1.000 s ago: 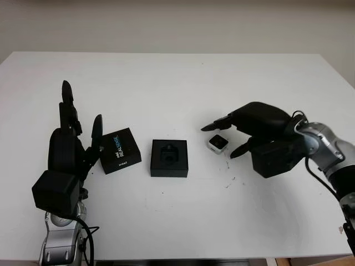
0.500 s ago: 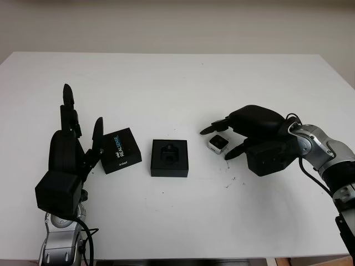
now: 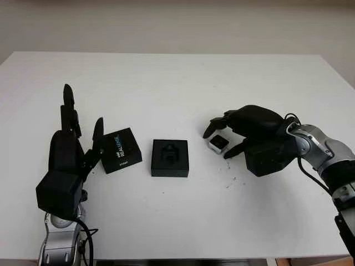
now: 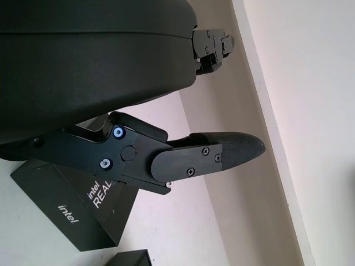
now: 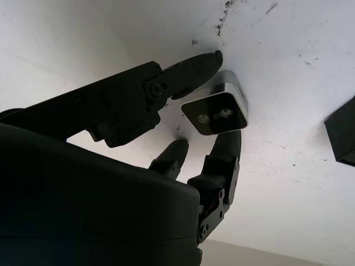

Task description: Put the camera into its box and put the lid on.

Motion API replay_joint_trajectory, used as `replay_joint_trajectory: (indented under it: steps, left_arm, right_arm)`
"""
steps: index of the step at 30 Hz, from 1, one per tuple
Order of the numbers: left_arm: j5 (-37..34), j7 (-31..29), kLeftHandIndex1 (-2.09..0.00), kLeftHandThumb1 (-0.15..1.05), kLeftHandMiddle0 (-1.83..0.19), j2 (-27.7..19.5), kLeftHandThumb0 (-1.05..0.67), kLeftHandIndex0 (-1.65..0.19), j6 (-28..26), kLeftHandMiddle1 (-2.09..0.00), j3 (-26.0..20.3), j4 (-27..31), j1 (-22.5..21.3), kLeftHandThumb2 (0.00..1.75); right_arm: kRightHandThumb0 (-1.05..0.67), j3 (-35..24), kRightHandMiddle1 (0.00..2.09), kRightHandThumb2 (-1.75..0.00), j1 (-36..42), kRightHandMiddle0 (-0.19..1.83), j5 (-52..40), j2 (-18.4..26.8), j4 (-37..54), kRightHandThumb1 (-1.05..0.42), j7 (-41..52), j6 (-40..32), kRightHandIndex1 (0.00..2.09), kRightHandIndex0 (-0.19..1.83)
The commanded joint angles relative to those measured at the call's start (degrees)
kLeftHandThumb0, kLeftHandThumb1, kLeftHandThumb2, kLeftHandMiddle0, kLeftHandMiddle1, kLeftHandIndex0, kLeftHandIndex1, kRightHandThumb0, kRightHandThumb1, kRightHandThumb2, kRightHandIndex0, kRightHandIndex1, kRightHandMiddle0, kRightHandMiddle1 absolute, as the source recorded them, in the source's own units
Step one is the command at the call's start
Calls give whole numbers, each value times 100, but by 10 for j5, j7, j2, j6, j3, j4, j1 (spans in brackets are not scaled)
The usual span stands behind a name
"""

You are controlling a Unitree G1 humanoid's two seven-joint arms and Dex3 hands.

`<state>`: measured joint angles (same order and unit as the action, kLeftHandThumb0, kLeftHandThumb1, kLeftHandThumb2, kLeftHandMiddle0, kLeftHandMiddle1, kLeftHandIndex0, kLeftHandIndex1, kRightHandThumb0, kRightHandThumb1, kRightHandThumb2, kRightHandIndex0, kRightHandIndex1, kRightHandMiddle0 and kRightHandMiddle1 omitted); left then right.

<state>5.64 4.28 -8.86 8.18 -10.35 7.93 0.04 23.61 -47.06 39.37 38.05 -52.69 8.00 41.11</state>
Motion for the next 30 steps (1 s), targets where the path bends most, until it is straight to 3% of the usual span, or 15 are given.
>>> replay_joint_trajectory:
  steps: [1,10,20,23,28,30]
  left_arm:
    - [1,-1,-6,105,9,-5,-66,9,-2,-5,-2,13,5,53]
    - [6,-3,-5,105,10,-6,-68,10,-5,-5,-1,16,5,52]
    - [6,-3,-5,105,11,-6,-67,11,-7,-5,-2,20,9,52]
    - [11,-1,-5,105,10,-7,-68,10,-7,-6,-2,22,10,52]
    - [14,1,-5,105,9,-4,-68,10,-5,-6,-1,22,11,53]
    - [16,1,-5,105,10,-5,-67,10,-7,-5,-1,23,12,53]
  right_arm:
    - [-33,5,118,-6,-10,18,6,3,-9,-88,-7,1,106,23]
    - [-32,15,125,-6,-12,19,21,5,-12,-90,-21,-5,132,17]
    - [-32,25,109,-5,-15,24,36,7,-22,-90,-34,-8,118,20]
    - [-32,25,112,-6,-13,29,33,7,-25,-92,-38,-3,123,23]
    - [-31,24,140,-6,-10,39,29,8,-27,-97,-36,0,170,14]
    - [-32,23,145,-6,-9,38,26,8,-26,-98,-34,2,179,10]
